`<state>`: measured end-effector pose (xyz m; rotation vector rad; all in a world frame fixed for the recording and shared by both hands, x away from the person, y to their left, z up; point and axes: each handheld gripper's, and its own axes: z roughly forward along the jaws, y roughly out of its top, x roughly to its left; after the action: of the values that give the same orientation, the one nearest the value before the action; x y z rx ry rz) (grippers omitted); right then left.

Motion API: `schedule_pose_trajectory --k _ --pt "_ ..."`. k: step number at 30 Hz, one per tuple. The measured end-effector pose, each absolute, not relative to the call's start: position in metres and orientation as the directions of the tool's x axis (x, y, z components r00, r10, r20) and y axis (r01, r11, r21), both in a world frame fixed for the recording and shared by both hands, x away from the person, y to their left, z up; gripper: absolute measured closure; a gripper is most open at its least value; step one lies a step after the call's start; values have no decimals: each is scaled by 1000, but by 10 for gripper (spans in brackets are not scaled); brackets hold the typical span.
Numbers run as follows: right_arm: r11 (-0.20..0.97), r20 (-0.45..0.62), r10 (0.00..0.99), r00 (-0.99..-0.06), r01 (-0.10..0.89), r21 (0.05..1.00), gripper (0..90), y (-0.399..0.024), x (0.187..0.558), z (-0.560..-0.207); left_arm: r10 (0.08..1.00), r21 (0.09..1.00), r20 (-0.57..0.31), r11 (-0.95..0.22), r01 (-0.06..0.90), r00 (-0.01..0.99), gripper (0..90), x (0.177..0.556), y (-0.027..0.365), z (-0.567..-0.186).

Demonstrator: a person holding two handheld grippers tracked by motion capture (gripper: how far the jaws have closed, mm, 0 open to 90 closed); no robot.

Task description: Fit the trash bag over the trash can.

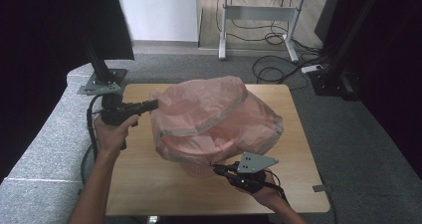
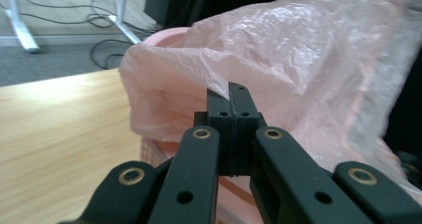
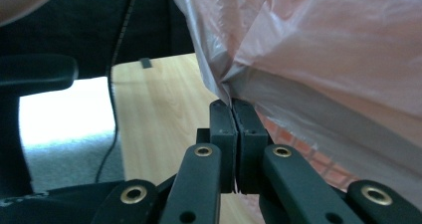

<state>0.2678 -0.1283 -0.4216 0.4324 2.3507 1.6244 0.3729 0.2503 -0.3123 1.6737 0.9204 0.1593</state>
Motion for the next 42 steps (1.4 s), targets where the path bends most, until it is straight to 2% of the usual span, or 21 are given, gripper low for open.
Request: schedule_pose_trajectory --k 7,11,15,19,25,30,32,37,39,42 --pt "348 -19 362 -932 117 930 891 -126 269 -428 653 876 -340 -41 480 676 899 375 247 -315" --pt "316 -24 371 -928 101 943 726 -144 257 -415 651 878 -341 -39 478 679 899 374 248 -316" --pt "248 -29 410 -912 81 965 615 -179 244 -387 648 878 -346 -32 478 678 898 374 248 -316" --pt "193 -47 478 -877 53 980 564 -212 244 -354 648 876 -350 -29 481 677 899 374 248 -316" --pt "197 -80 618 -782 55 979 472 -244 277 -312 649 874 -353 -27 485 674 898 377 249 -315" --pt "266 -127 683 -719 83 960 382 -237 311 -295 645 873 -351 -36 486 678 898 380 248 -314" --pt "275 -132 677 -724 83 958 462 -230 323 -292 642 872 -353 -38 488 681 898 382 247 -314" --pt "284 -109 637 -763 101 954 817 -215 351 -293 635 870 -365 -27 492 681 886 386 246 -316" --pt "263 -72 641 -764 130 956 890 -213 361 -299 630 874 -358 -32 484 689 810 383 245 -316" --pt "266 -57 642 -765 152 952 894 -210 366 -311 645 892 -324 -36 451 692 631 366 250 -314"
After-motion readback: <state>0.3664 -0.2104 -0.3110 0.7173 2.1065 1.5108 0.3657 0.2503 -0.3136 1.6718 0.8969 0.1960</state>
